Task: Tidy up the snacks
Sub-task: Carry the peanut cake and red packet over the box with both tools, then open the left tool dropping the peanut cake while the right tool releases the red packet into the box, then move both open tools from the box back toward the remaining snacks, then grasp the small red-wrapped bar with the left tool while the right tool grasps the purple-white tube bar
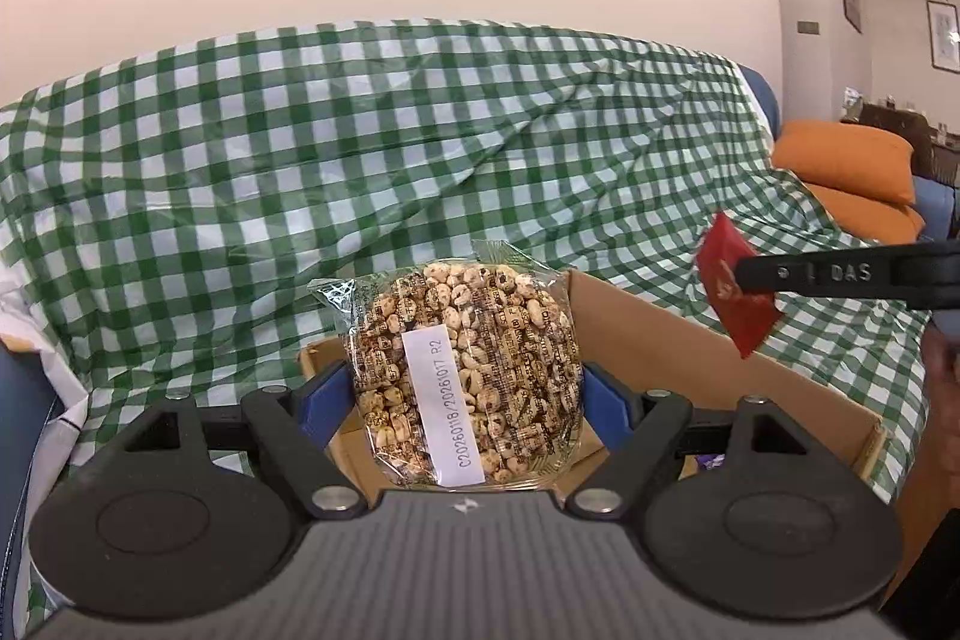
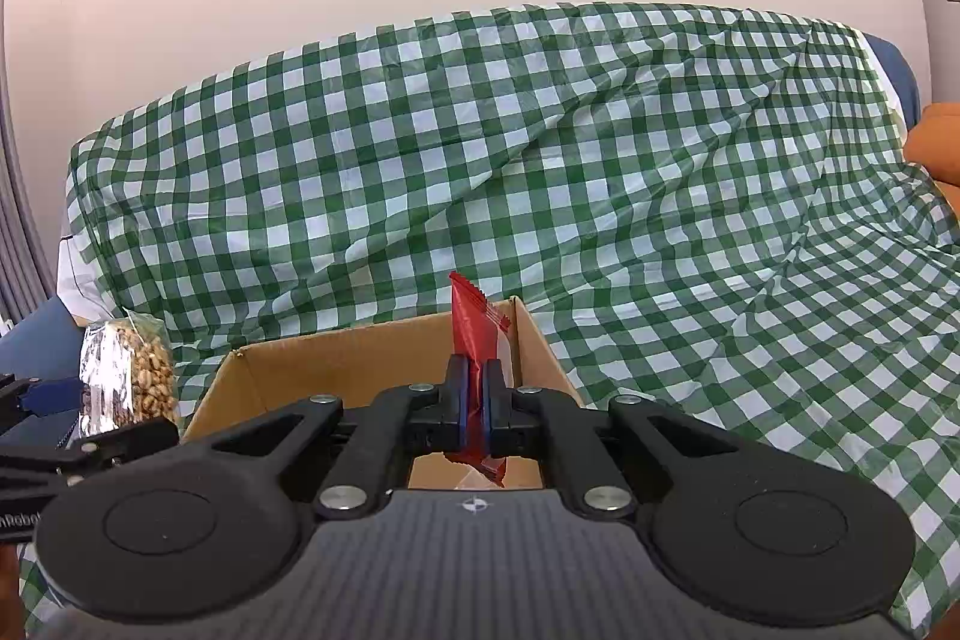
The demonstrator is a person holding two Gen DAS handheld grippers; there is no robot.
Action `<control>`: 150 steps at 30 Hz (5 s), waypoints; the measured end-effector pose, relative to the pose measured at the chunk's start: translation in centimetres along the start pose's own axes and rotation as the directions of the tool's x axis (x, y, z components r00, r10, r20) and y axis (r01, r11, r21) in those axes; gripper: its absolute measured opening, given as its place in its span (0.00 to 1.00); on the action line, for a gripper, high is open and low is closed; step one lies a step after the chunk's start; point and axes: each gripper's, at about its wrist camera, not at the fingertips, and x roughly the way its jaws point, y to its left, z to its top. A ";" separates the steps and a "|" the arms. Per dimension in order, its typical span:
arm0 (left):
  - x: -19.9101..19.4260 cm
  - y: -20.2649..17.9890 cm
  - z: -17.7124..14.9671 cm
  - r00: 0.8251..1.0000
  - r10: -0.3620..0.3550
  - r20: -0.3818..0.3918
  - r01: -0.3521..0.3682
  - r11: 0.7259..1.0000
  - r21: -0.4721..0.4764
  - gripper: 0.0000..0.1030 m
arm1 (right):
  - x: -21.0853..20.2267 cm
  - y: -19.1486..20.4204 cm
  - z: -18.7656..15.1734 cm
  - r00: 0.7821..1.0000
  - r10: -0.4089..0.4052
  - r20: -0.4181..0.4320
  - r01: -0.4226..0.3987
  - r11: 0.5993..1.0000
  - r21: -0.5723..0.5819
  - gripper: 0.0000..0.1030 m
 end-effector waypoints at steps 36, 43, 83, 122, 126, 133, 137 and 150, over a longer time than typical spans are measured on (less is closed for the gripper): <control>0.2 -2.7 -0.7 0.995 -0.099 0.032 0.095 0.991 0.093 0.98 | 1.4 0.4 -0.4 0.998 -0.023 -0.060 0.021 0.999 -0.039 0.42; -0.4 -1.6 -1.1 0.993 -0.065 0.099 0.058 0.996 0.071 0.97 | 1.6 0.9 -0.6 0.998 -0.025 -0.057 0.022 0.999 -0.039 0.48; 1.1 27.9 -5.1 0.828 0.333 -0.451 -0.507 0.789 -0.347 0.35 | 1.7 19.4 -3.3 0.914 0.371 -0.165 -0.406 0.833 -0.376 0.22; 9.3 30.4 -11.4 0.702 0.207 -0.681 -0.495 0.830 -0.258 0.22 | 13.3 31.7 -14.8 0.790 0.270 -0.550 -0.504 0.797 -0.332 0.36; 8.0 29.9 -10.9 0.710 0.176 -0.681 -0.471 0.838 -0.275 0.21 | 12.2 31.4 -13.8 0.792 0.299 -0.532 -0.513 0.798 -0.316 0.36; 4.8 29.3 -11.8 0.679 0.086 -0.729 -0.456 0.828 -0.327 0.20 | 9.2 30.1 -13.1 0.762 0.320 -0.563 -0.550 0.779 -0.301 0.36; 3.2 29.1 -12.4 0.674 -0.011 -0.739 -0.420 0.817 -0.395 0.20 | 7.8 29.0 -13.5 0.758 0.284 -0.588 -0.535 0.786 -0.309 0.36; 4.6 27.8 -12.7 0.637 -0.014 -0.771 -0.405 0.845 -0.350 0.34 | 6.9 27.9 -14.5 0.728 0.285 -0.623 -0.525 0.816 -0.240 0.45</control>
